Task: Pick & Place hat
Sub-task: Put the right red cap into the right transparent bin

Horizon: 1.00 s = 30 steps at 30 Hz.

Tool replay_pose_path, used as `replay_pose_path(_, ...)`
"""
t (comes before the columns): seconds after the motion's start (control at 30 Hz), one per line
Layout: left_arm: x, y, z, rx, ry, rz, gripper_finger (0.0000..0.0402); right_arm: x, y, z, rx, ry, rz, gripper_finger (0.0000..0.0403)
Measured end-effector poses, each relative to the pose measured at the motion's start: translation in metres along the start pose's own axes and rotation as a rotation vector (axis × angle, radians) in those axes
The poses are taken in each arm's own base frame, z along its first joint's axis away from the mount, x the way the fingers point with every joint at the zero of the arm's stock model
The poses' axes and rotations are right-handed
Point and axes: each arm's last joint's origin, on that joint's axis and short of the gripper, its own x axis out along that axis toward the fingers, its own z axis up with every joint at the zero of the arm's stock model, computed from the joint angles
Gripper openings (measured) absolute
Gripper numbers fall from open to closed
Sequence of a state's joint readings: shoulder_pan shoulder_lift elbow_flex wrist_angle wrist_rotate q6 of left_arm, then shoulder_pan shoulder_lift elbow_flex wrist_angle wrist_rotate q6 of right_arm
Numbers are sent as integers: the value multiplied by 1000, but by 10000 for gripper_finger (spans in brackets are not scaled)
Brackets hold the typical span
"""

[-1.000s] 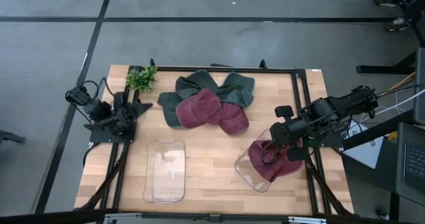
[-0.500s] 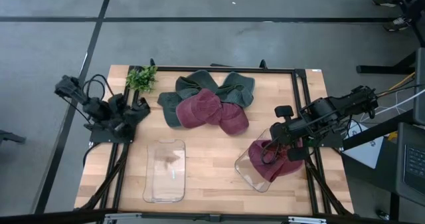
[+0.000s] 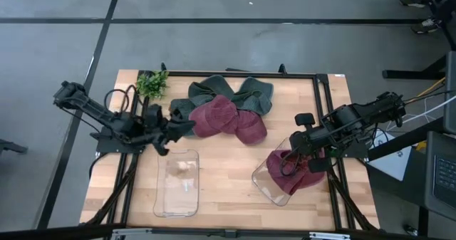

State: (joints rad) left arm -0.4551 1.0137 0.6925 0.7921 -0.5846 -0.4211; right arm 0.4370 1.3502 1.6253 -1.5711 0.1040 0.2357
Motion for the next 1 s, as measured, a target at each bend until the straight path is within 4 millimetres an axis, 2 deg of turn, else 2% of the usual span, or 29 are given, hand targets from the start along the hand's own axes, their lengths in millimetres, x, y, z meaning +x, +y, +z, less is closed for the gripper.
replay_pose_path(0.17,24,-1,-20,-14,52,12,15,0,0,0,4,0,0,1)
replay_pose_path(0.4,71,6,-55,32,224,-100,13,0,-2,0,75,-15,-52,1)
replay_pose_path(0.5,91,15,-70,60,302,-43,17,0,-2,0,112,-18,-61,1)
replay_pose_path(0.67,118,37,-90,6,431,83,25,-4,-3,1,159,-40,-79,0)
replay_pose_path(0.83,131,52,-109,-7,551,93,55,-24,-6,3,193,-133,-98,0)
replay_pose_path(1.0,139,66,-121,-31,590,102,117,-47,-9,4,215,-233,-104,0)
